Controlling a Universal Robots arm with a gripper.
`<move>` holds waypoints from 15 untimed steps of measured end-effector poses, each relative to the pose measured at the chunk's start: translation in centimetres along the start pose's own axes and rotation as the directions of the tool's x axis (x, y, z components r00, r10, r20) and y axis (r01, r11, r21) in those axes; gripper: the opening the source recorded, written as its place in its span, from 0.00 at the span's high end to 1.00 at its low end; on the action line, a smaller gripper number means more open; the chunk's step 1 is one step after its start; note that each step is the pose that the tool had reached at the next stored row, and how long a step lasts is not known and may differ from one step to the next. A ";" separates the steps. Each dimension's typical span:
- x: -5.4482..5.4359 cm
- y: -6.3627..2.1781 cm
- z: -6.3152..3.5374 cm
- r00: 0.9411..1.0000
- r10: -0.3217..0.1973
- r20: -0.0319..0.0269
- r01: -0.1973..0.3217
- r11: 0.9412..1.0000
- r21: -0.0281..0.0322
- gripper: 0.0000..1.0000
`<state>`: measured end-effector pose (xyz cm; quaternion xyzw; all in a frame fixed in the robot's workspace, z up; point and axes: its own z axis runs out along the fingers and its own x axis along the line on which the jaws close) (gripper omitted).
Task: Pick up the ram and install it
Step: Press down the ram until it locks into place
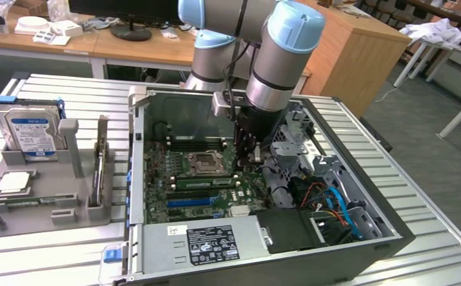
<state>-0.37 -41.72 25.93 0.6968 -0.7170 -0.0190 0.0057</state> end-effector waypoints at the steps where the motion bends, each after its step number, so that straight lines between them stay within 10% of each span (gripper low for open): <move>1: 0.0 0.00 0.05 1.000 0.000 0.000 0.000 1.000 0.000 0.89; 15: 0.0 -0.05 1.30 1.000 0.000 0.000 0.000 1.000 0.000 0.89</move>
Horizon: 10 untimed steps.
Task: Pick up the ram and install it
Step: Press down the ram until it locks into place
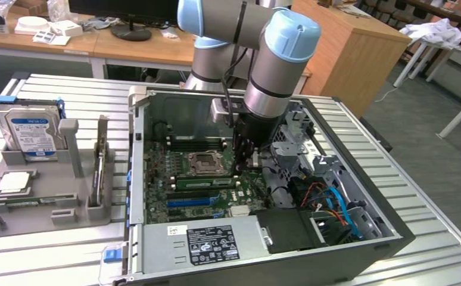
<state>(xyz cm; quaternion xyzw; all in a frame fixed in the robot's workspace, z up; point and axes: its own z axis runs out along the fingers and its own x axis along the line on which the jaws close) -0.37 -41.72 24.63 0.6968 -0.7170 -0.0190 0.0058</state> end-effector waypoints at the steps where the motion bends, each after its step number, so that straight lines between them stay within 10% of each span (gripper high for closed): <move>1: 0.0 0.00 0.00 1.000 0.000 0.000 0.000 1.000 0.000 0.89; 10: 0.0 -0.68 -0.02 1.000 0.000 0.000 0.000 1.000 0.000 0.89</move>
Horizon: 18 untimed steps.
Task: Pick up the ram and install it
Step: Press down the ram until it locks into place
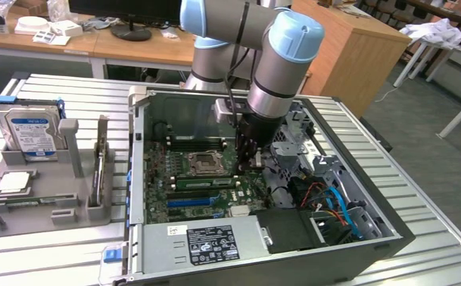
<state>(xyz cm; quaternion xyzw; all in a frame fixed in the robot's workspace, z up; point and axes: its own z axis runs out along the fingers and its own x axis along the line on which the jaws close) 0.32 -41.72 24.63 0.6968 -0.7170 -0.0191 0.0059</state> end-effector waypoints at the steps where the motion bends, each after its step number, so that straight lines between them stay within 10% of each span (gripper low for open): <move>1: 0.0 0.00 0.00 1.000 0.000 0.000 0.000 1.000 0.000 0.89; 18: 0.0 -0.02 0.21 1.000 0.000 0.000 0.000 1.000 0.000 0.89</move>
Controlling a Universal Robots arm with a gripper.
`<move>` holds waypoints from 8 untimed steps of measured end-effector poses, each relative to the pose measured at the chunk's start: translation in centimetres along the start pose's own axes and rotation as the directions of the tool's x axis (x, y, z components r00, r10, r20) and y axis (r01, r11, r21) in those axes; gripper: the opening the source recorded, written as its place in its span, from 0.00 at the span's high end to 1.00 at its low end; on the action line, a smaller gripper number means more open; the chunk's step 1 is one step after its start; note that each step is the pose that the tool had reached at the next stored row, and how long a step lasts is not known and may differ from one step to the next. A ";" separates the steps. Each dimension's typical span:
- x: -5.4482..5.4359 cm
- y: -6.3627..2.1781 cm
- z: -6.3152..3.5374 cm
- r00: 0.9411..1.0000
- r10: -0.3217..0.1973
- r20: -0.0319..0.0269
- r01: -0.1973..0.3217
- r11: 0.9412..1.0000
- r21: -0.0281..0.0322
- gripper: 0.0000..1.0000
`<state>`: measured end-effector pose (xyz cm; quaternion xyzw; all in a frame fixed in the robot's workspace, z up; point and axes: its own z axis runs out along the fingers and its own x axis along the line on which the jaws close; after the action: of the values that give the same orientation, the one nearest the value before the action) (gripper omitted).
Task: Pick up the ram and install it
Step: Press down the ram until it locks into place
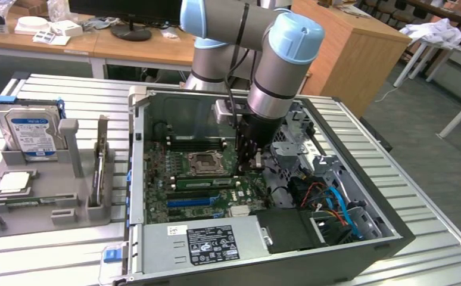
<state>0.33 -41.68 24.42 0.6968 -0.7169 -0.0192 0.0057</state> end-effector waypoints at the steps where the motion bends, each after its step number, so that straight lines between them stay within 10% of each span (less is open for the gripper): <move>1: 0.0 0.00 0.00 1.000 0.000 0.000 0.000 1.000 0.000 0.89; 8: -0.1 0.01 -0.01 1.000 0.000 0.000 0.000 1.000 0.000 0.89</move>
<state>0.32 -41.55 24.43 0.6968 -0.7170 -0.0191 0.0058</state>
